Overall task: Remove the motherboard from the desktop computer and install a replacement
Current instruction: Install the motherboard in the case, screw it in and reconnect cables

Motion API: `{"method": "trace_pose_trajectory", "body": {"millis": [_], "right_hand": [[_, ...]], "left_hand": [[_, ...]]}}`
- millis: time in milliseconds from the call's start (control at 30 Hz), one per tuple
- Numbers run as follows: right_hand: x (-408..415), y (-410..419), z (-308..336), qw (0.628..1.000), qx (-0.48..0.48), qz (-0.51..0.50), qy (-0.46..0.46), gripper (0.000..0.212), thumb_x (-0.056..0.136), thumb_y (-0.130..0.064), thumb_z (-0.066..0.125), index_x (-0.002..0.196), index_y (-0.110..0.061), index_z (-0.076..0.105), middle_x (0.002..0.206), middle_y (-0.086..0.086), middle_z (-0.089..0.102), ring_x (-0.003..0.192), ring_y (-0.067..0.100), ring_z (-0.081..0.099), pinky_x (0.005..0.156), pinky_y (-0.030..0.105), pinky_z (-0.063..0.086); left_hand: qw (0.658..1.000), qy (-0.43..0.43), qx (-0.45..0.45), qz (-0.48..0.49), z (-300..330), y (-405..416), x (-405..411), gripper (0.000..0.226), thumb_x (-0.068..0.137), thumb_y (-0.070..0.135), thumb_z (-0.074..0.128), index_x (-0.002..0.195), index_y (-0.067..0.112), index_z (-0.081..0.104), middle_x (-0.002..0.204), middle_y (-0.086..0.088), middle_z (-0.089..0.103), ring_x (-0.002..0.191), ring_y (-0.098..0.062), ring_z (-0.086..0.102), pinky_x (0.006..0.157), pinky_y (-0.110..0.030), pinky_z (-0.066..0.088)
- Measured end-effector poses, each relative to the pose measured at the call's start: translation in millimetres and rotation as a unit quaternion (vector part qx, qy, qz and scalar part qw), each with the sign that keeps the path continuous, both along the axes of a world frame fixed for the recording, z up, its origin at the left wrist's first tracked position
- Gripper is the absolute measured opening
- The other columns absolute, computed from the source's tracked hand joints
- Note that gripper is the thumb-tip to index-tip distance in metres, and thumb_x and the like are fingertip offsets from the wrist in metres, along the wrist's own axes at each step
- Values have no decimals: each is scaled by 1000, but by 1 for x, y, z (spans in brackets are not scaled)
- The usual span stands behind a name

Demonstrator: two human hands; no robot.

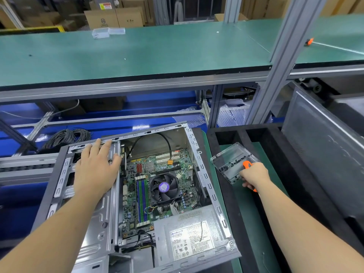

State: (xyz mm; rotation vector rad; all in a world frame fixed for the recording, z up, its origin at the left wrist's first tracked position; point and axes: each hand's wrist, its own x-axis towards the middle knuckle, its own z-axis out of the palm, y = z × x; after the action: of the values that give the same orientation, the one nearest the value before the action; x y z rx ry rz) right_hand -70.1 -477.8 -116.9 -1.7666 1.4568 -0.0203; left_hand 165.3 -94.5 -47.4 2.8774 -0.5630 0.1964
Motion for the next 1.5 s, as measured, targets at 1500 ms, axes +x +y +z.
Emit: {"method": "trace_pose_trajectory", "body": {"millis": [1500], "right_hand": [[19,132,102,852,-446,269,54,45,95,-54,54,65,-28,34,57,-7,48,50,8,45,50,26,33]], "left_hand": [[992,90,56,64,15,66,-81,54,101,47,18,149,27,30,163,-11,20,153,-30,5,113,-62,20]]}}
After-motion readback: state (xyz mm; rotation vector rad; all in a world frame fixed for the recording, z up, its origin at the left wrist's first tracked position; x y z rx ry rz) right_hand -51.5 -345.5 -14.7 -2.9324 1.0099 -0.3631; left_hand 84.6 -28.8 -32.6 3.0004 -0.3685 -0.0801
